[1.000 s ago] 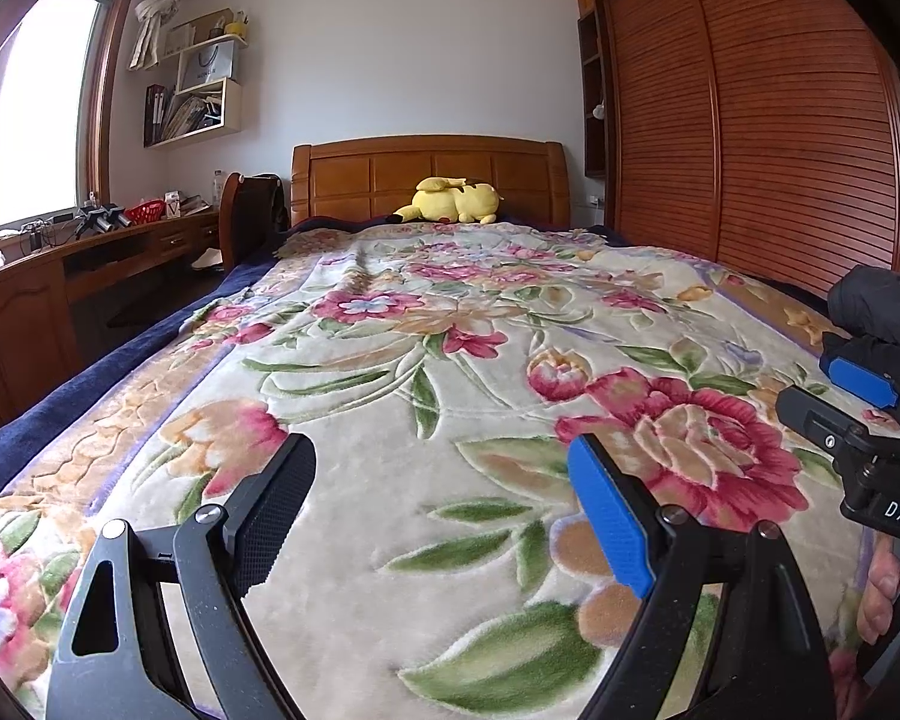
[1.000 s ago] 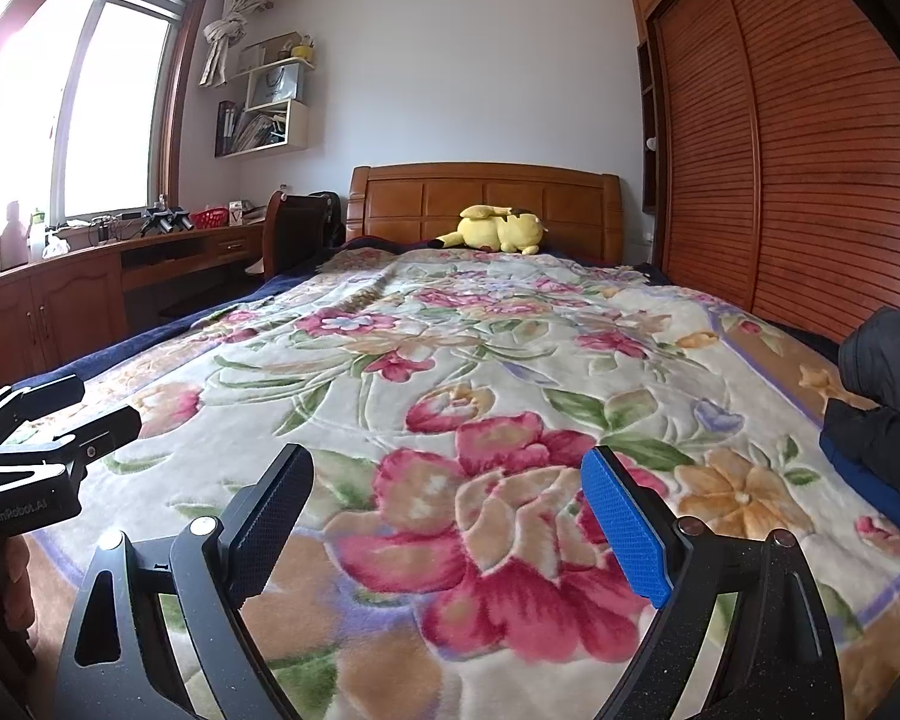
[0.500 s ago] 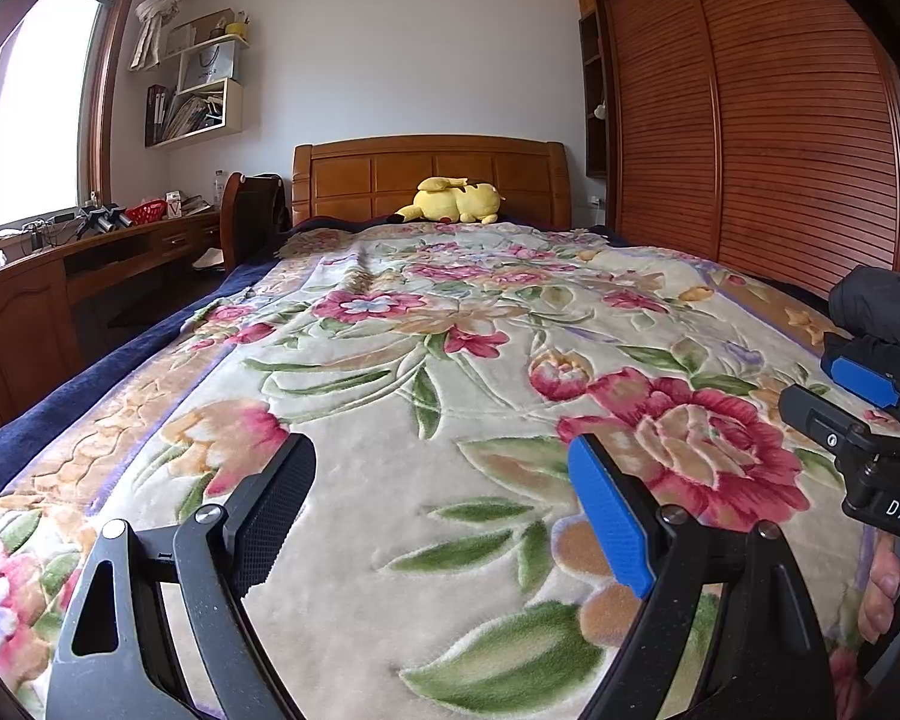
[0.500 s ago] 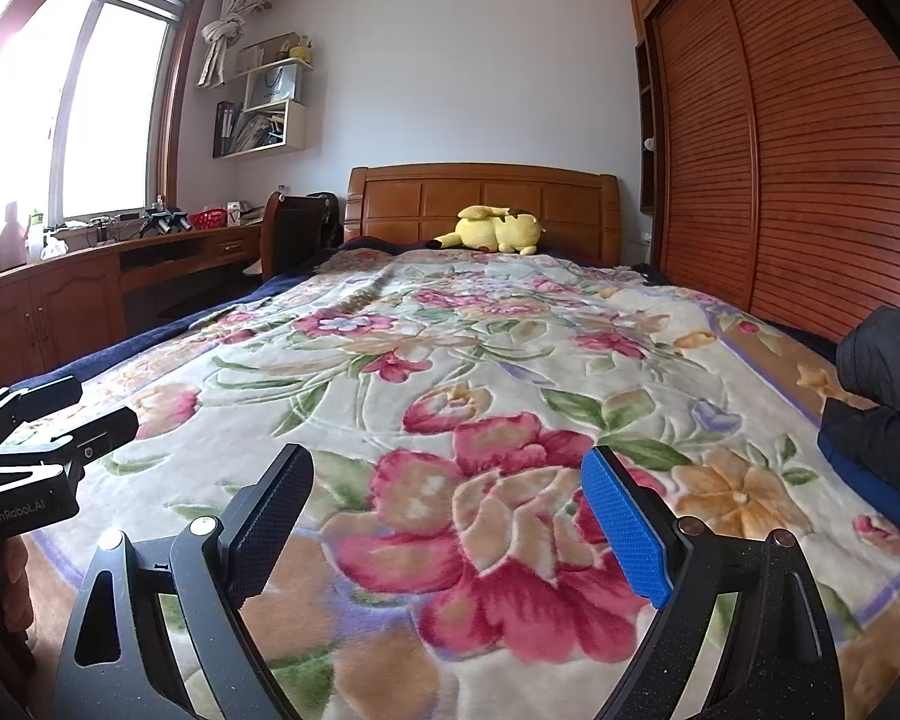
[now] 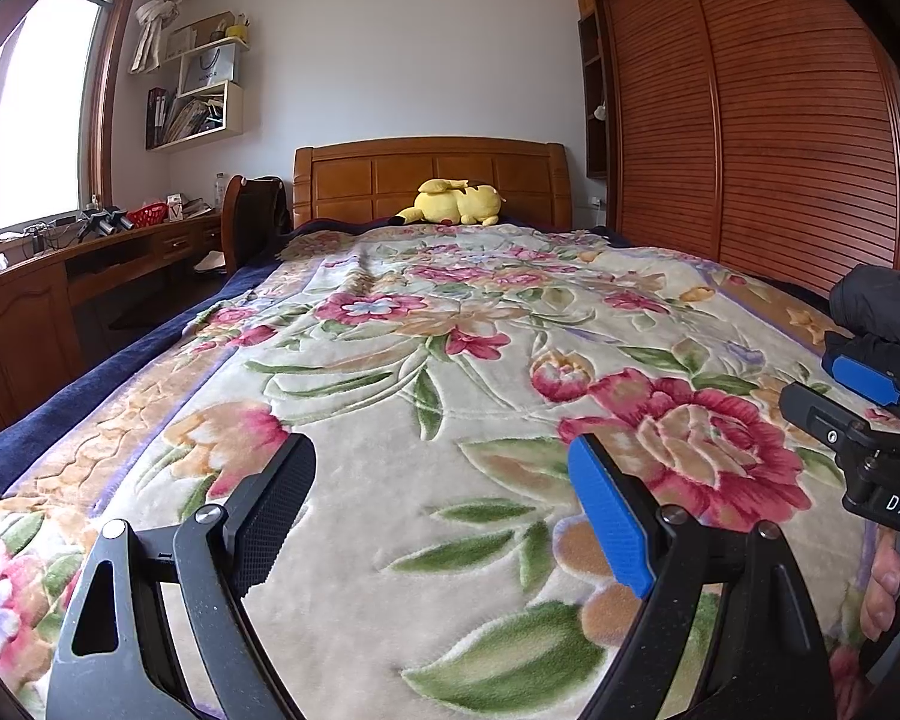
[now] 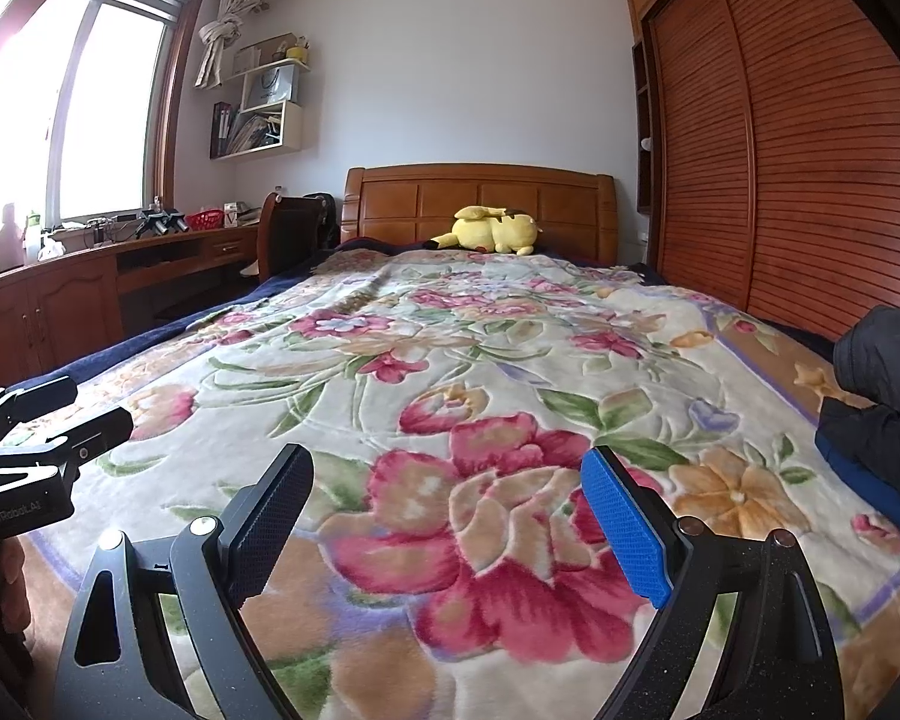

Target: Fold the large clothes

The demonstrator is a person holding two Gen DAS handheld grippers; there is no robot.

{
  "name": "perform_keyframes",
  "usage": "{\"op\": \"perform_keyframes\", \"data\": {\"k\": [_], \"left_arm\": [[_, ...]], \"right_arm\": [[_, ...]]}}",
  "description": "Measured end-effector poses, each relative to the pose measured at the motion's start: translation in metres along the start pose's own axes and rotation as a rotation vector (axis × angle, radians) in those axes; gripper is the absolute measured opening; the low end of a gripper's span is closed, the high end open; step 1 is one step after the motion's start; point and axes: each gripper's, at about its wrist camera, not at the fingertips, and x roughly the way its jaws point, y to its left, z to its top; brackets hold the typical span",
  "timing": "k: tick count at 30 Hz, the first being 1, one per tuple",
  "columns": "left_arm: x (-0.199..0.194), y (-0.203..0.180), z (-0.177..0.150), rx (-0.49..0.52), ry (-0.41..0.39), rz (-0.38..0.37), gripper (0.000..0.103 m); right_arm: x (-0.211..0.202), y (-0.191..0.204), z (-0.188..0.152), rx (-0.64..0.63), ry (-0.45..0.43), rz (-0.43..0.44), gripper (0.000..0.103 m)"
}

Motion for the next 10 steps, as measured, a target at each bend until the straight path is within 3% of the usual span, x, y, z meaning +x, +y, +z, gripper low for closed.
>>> {"op": "perform_keyframes", "data": {"k": [10], "left_arm": [[0.0003,-0.0001,0.0001,-0.001,-0.001,-0.001,0.087]], "right_arm": [[0.0001,0.0,0.0,0.001,-0.001,-0.001,0.092]]}}
